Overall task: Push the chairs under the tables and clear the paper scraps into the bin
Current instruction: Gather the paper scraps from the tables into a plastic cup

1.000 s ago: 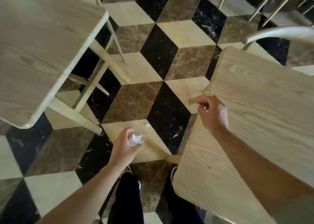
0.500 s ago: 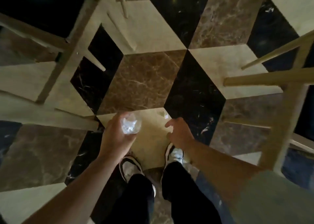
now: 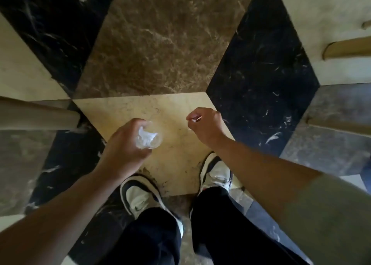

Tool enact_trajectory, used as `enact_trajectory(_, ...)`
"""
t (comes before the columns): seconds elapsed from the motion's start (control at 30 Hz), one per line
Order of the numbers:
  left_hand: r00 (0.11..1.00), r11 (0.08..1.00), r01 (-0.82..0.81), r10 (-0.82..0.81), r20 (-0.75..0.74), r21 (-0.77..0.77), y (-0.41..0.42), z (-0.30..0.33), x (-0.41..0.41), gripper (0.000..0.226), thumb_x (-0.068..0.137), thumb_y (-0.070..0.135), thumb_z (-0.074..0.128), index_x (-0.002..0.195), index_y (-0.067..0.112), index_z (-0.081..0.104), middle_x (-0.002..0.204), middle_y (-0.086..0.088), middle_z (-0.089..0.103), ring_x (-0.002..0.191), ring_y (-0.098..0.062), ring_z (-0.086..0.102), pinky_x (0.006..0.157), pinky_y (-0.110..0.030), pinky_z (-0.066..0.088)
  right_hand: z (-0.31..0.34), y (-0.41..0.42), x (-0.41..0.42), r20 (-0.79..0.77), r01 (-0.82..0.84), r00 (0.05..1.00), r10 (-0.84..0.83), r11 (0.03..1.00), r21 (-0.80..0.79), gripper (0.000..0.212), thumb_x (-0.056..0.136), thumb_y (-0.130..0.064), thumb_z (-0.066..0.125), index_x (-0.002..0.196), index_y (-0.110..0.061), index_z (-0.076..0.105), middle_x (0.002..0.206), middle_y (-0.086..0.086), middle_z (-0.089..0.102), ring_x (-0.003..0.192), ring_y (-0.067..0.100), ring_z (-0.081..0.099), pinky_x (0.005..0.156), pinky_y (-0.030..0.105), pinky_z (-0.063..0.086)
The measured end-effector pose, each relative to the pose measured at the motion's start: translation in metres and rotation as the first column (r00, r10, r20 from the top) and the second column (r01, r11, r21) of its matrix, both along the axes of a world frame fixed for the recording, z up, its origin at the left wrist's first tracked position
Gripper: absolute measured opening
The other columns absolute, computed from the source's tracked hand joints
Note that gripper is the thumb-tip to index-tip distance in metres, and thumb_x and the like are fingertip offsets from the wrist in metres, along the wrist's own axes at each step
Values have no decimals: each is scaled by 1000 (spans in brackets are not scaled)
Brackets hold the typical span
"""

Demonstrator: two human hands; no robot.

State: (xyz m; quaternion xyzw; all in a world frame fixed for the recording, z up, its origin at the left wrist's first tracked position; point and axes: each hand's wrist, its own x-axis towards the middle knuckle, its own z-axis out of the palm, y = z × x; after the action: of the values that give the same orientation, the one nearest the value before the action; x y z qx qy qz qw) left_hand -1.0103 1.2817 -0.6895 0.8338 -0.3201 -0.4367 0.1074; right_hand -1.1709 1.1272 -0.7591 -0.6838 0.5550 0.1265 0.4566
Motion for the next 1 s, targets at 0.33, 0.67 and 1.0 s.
enact_trajectory(0.33, 997, 975, 41, -55, -58, -220, -44, 258, -13, 34, 77, 13, 78, 105, 26, 65, 97, 14, 65, 87, -1, 64, 71, -16, 49, 331, 11, 34, 311, -32, 950, 24, 999, 18, 4, 83, -26, 77, 87, -29, 77, 84, -14, 75, 72, -6, 63, 68, 14, 46)
enact_trajectory(0.67, 998, 942, -63, 62, -13, -329, -17, 490, -21, 46, 79, 25, 80, 120, 22, 60, 114, 3, 64, 101, -13, 64, 82, -32, 54, 602, -18, 70, 43, -890, 427, 903, 411, 197, 45, 91, 11, 51, 129, -11, 61, 115, 1, 65, 89, 19, 54, 57, 13, 43)
enact_trajectory(1.0, 887, 772, -335, 452, 95, -540, 77, 627, 27, 48, 78, 21, 80, 120, 24, 57, 102, 17, 55, 86, 0, 55, 73, -5, 41, 779, 27, 158, 132, -938, 330, 935, 341, -66, 53, 100, 1, 41, 130, -34, 65, 116, -14, 69, 68, -3, 62, 66, 28, 57)
